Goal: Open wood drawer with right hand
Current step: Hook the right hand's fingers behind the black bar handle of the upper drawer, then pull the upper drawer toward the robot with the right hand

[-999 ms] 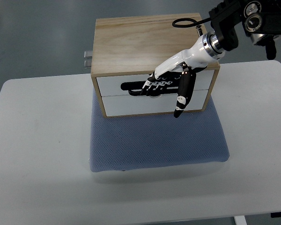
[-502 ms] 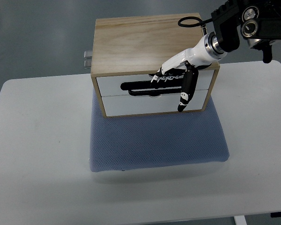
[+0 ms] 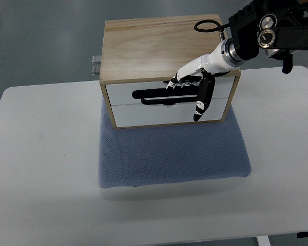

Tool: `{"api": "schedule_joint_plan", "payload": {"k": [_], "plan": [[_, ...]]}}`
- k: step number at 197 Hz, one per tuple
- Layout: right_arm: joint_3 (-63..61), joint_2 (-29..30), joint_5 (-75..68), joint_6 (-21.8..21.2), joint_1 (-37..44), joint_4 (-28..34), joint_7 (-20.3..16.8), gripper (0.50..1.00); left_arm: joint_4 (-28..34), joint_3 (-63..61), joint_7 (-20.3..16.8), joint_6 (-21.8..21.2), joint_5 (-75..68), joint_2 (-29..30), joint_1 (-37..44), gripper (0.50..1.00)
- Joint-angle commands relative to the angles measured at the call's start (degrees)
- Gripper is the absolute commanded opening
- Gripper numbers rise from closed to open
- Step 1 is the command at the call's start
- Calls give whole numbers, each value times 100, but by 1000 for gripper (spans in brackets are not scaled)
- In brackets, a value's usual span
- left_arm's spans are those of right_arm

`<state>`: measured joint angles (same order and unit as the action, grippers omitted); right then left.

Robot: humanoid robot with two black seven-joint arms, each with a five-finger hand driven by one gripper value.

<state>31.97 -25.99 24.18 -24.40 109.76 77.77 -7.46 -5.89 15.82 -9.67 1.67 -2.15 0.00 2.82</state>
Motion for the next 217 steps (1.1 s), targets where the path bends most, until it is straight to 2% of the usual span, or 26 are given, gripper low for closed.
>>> {"api": "schedule_joint_plan", "payload": {"k": [1,61,123,217], "plan": [[-7,42,-10,40,-51,1,8,940,0,0,0,0,4,0,0,1000],[-95,42,-28,357,-306,1,16,940,0,0,0,0,-5,0,0,1000],[-86,-20,-265,313,-306,19,8,940,0,0,0,0,4,0,0,1000],[-86,-29,-573,480,-315,71,8,940,0,0,0,0,-5,0,0,1000]]}}
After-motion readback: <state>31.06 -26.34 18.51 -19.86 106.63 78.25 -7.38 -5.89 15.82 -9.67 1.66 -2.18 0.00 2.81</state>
